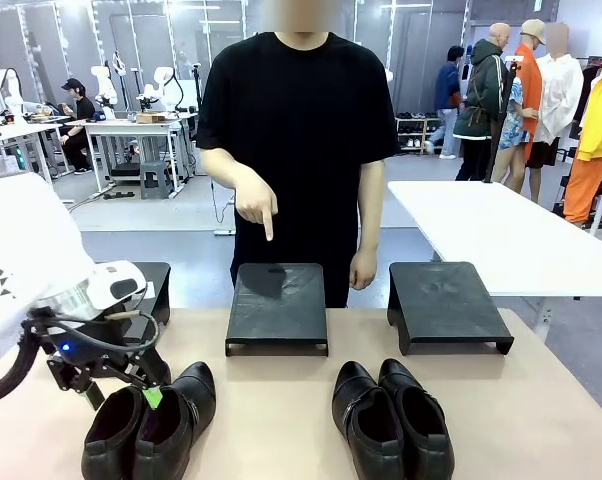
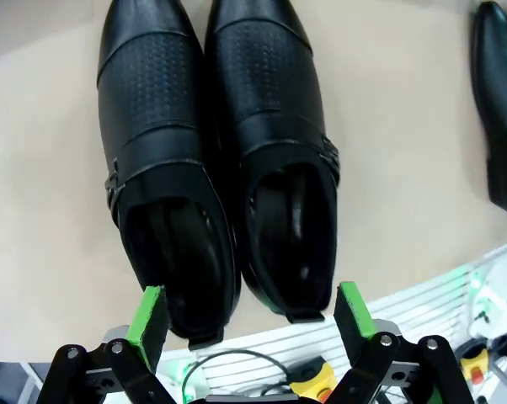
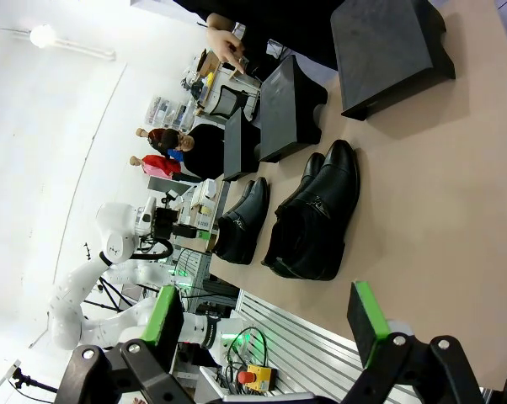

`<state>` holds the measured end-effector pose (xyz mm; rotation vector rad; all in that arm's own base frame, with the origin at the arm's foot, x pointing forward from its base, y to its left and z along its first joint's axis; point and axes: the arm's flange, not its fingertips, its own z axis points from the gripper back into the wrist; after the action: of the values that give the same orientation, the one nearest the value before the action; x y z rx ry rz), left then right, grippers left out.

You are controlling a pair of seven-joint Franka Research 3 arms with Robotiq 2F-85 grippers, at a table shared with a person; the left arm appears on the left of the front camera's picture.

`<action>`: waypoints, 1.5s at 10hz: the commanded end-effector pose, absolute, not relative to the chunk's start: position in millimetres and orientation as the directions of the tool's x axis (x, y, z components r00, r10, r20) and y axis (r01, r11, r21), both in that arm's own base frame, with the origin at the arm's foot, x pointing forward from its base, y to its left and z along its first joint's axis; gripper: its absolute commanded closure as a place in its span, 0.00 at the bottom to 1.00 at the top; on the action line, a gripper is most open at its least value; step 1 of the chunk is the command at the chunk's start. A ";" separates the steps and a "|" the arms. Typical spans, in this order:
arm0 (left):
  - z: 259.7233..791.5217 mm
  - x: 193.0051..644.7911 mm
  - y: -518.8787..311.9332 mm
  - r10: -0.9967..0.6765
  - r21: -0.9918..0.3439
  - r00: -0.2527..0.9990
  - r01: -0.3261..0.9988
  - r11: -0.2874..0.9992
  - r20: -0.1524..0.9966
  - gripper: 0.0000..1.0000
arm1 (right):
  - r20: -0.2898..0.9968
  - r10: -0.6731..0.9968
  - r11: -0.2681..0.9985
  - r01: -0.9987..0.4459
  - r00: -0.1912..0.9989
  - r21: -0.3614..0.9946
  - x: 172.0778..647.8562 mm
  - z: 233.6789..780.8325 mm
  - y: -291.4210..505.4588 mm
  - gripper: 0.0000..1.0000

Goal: Place the shoes on the stand as instructed by the person.
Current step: Pick up one pair of Shoes and place it on the Shoes Stand indicated by the person.

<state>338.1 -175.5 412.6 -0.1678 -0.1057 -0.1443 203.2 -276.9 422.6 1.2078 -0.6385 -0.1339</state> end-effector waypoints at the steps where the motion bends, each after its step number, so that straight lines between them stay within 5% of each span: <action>1: 354.0 297.1 -160.3 -0.095 -0.140 0.988 0.112 0.984 0.122 0.00 | 0.392 -0.427 0.367 -0.239 0.815 0.899 202.1 424.3 -277.7 0.00; 9: 308.5 292.4 -164.1 -0.075 -0.068 0.989 0.085 0.994 0.131 0.00 | 0.392 -0.427 0.367 -0.239 0.815 0.899 202.1 424.3 -277.7 0.00; 10: 307.9 291.8 -163.9 -0.072 -0.063 0.986 0.082 0.995 0.150 0.10 | 0.392 -0.427 0.367 -0.239 0.815 0.899 202.1 424.3 -277.7 0.00; 11: 307.8 290.6 -163.7 -0.083 -0.046 0.984 0.091 0.995 0.158 0.59 | 0.392 -0.427 0.367 -0.239 0.815 0.899 202.1 424.3 -277.7 0.00; 12: 306.4 289.6 -163.2 -0.092 -0.029 0.985 0.097 0.995 0.148 0.69 | 0.392 -0.427 0.367 -0.239 0.815 0.899 202.1 424.3 -277.7 0.00; 13: 305.8 289.0 -163.3 -0.094 -0.020 0.984 0.098 0.995 0.149 1.00 | 0.392 -0.427 0.367 -0.239 0.815 0.899 202.1 424.3 -277.7 0.00; 15: 306.2 289.7 -163.0 -0.084 -0.009 0.984 0.087 0.996 0.154 1.00 | 0.392 -0.427 0.367 -0.239 0.815 0.899 202.1 424.3 -277.7 0.00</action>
<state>362.0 -196.9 339.4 -0.0382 -0.1188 -0.1095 203.1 -276.9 422.5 1.2077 -0.6386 -0.1341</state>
